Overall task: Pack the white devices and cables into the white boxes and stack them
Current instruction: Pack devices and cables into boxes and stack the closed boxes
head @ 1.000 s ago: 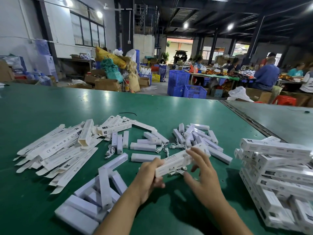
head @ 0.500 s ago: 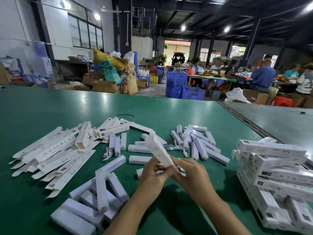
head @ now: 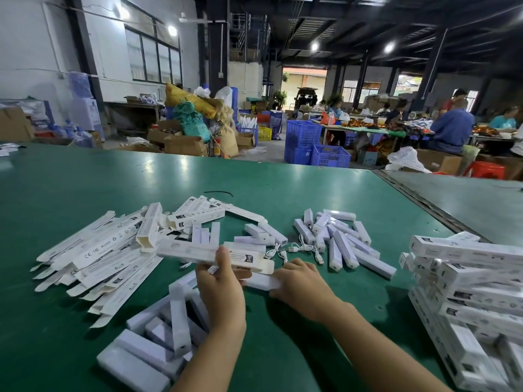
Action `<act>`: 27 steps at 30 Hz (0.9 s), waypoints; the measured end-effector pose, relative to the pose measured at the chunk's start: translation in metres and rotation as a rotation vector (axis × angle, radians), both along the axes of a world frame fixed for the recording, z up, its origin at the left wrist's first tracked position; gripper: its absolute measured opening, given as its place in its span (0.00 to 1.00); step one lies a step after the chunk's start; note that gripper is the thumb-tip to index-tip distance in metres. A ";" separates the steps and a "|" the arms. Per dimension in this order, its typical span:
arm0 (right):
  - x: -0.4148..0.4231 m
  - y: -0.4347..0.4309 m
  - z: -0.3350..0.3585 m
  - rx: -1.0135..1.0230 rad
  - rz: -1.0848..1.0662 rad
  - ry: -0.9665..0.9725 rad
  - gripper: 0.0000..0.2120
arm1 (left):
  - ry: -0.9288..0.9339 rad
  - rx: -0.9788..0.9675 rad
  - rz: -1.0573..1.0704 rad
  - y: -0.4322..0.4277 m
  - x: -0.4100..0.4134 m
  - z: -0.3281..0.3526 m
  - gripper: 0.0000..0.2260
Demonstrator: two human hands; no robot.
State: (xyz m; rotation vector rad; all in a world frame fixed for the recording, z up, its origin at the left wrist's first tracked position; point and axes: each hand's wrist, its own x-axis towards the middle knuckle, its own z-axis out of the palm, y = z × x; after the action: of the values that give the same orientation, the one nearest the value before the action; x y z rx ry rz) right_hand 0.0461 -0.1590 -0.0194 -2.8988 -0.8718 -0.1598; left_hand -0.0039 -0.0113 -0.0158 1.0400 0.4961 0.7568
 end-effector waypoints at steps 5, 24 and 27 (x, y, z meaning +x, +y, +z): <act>-0.021 -0.011 0.003 0.563 -0.170 0.055 0.12 | -0.053 -0.051 0.024 0.001 0.001 0.002 0.13; -0.060 -0.041 0.014 1.409 -0.126 0.233 0.22 | -0.110 -0.147 -0.090 -0.007 -0.002 -0.001 0.13; -0.063 -0.041 0.014 1.340 -0.109 0.208 0.21 | -0.110 -0.159 -0.085 -0.006 -0.003 0.000 0.14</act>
State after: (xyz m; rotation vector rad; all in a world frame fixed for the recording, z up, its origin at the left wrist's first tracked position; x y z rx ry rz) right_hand -0.0169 -0.2002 -0.0055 -1.6473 -0.3110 -0.2934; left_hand -0.0068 -0.0170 -0.0159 0.8619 0.4076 0.6837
